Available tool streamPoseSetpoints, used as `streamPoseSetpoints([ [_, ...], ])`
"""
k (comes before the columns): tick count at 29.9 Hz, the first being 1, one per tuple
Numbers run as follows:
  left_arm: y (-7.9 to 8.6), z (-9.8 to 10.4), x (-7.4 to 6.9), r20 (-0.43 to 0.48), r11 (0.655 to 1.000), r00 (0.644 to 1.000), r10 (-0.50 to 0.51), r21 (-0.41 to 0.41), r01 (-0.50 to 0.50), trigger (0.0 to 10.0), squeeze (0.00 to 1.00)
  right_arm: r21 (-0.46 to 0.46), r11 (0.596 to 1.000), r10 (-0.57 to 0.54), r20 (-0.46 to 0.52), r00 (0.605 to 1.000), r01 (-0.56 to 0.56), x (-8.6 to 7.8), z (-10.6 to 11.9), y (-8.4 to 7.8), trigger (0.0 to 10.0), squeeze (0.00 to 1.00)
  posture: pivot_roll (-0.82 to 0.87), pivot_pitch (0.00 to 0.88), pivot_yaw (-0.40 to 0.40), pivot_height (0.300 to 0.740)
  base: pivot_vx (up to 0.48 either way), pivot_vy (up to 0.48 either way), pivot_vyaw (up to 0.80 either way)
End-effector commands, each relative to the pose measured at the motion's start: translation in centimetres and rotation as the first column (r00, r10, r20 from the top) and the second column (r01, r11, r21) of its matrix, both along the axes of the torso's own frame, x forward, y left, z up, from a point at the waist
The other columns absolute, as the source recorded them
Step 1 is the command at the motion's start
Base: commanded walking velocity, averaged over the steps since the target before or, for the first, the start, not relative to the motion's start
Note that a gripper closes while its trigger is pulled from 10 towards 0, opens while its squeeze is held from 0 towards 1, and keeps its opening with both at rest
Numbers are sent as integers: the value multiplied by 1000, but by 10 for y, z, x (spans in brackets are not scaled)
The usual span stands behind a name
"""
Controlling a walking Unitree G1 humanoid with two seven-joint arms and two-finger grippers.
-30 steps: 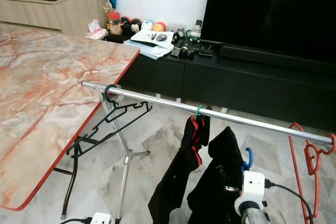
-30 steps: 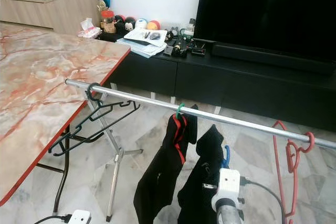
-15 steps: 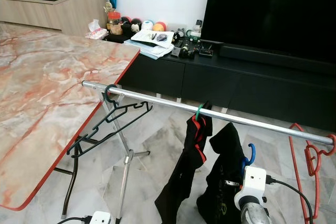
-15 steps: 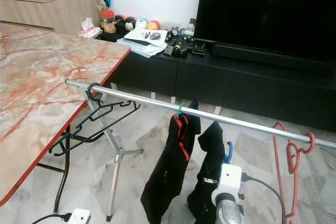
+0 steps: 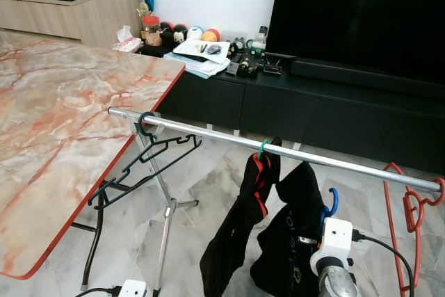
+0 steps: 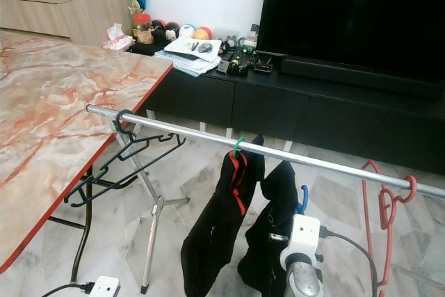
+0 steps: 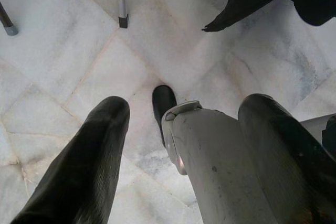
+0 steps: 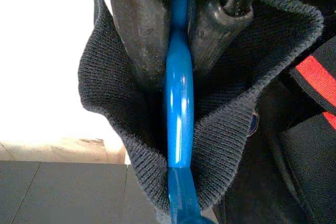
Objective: Hang hanger
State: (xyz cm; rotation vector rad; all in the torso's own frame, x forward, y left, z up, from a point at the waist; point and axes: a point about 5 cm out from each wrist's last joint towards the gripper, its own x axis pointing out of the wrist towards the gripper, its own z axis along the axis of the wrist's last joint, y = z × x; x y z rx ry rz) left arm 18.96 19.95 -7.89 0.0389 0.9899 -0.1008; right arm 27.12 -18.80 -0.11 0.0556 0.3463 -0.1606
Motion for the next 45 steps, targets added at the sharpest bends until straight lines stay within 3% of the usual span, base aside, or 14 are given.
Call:
streamPoseSetpoints([
  [1,0,0,-1,-5,1000,1000,2,-1,-2,10000,0,-3,1000,2,40,999,-2,9,10,1,10000,0,107,4,-36,740,0,0,0],
  [22,-1,0,0,3,999,1000,30,-17,-30,10000,0,-17,1000,-11,36,999,12,11,11,-2,10000,0,107,5,-43,740,-34,0,0],
  [45,-1,-1,-1,2,999,999,35,-17,-35,10000,0,-20,999,-30,26,999,31,10,9,-4,10000,0,110,1,-43,740,-239,0,0],
])
